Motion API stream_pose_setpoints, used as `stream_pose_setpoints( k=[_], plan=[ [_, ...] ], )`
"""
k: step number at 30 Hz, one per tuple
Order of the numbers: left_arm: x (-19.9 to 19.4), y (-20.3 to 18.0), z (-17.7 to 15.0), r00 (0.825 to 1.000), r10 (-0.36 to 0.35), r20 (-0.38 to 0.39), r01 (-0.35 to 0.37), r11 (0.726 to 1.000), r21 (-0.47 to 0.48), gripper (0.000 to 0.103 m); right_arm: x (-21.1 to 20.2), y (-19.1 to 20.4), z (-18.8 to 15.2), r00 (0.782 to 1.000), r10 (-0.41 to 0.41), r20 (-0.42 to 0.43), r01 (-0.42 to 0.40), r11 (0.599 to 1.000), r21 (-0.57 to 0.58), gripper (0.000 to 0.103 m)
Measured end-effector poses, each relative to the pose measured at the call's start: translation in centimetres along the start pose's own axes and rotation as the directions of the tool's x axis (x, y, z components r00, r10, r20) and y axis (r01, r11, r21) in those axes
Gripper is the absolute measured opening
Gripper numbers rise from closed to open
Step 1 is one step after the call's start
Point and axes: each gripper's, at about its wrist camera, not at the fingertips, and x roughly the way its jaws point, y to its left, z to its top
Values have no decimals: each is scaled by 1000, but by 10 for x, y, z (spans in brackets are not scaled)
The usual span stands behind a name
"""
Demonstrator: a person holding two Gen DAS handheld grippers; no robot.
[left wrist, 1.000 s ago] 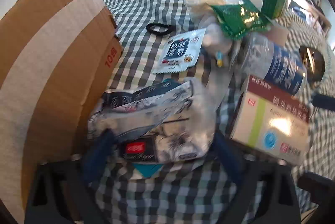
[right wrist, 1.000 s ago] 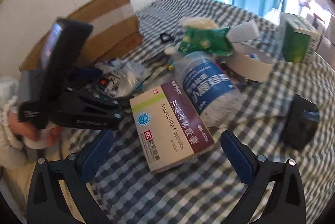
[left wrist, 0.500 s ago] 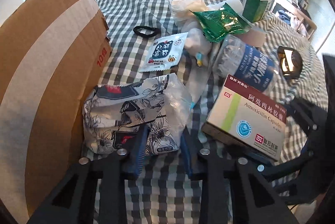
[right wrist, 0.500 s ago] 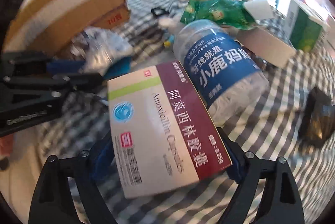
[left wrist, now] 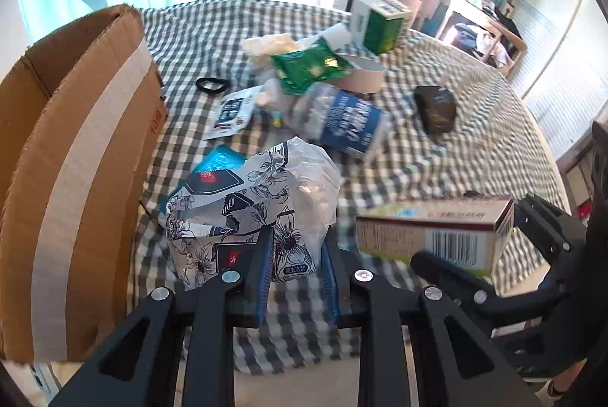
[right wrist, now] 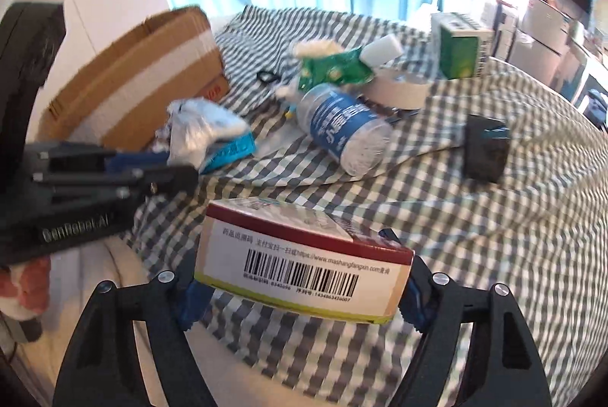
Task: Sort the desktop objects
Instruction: 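Grasp the floral tissue pack with the left tool while the right tool grasps the medicine box, then carry both items over the cardboard box and open both tools to drop them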
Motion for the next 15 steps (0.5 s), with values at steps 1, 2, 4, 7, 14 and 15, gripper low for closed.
stream_pose_setpoints(
  k=[1,2,4,7,14,15],
  plan=[
    [0,-5,2,1000,-6,-5,6,1000,9,23,-8,-2,-2,1000,-1,16,1,1000,12,78],
    [-1,-9,0,1000,-8,-9,8,1000,16,23,-13,-4,-5,1000,1,23,-2,1000,26,78],
    [-5,-15,-2,1000,-10,-9,10,1000,23,23,-20,-10,-7,1000,7,27,-9,999,52,78],
    [-15,-20,-8,1000,-17,5,17,999,27,23,-29,-10,-12,999,2,40,-5,997,83,78],
    [-43,-19,-4,998,-24,56,23,1000,16,23,-63,-5,-10,995,-30,92,21,995,94,78],
    [-48,-19,-3,998,-24,64,24,1000,14,23,-68,-3,-9,995,-48,92,40,995,89,78]
  ],
)
